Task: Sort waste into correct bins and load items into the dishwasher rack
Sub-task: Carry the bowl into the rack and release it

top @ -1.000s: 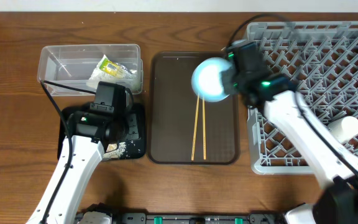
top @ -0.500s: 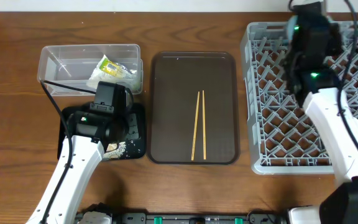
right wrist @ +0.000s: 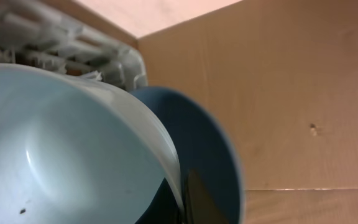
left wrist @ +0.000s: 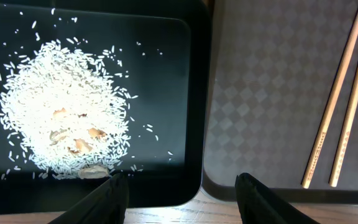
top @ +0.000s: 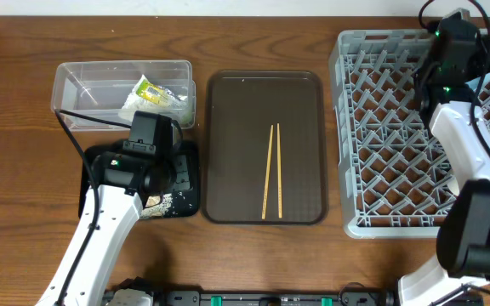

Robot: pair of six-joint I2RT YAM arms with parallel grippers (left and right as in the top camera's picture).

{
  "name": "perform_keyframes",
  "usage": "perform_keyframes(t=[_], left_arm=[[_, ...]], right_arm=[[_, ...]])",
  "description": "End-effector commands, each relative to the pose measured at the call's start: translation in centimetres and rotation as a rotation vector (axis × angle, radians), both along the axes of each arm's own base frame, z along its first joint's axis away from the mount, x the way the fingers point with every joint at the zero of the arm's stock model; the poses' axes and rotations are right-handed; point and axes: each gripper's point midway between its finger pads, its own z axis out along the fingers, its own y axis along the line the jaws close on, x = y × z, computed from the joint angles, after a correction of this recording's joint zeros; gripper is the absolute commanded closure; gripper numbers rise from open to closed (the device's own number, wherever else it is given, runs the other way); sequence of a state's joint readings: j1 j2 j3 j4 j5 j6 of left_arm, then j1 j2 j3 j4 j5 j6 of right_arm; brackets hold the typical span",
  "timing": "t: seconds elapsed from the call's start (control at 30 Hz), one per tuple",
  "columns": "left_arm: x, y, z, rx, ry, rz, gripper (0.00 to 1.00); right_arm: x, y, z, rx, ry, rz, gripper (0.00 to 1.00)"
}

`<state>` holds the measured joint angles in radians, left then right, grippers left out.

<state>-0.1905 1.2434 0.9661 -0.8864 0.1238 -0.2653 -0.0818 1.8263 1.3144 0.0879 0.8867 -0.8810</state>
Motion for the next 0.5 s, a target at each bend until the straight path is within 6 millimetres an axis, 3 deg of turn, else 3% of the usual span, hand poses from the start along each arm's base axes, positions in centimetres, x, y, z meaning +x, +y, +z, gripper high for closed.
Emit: perform_keyframes(t=[0.0,0.23,0.47], left_arm=[[0.1,0.3,0.4,0.007,-0.013,0.017,0.41],[0.3,0.3,0.4,0.005,-0.021,0.017,0.41],[0.4,0.3,0.4,0.005,-0.023,0.017,0.41]], right_arm=[[0.1,-0.9,-1.1,-0.027,0.047,-0.029,0.99],[0.1,-1.0,-4.4,-0.021,0.114,-0.059,0.99],[-0.6,-1.8,-3.2,-0.065,0.071,-0.140,0.99]])
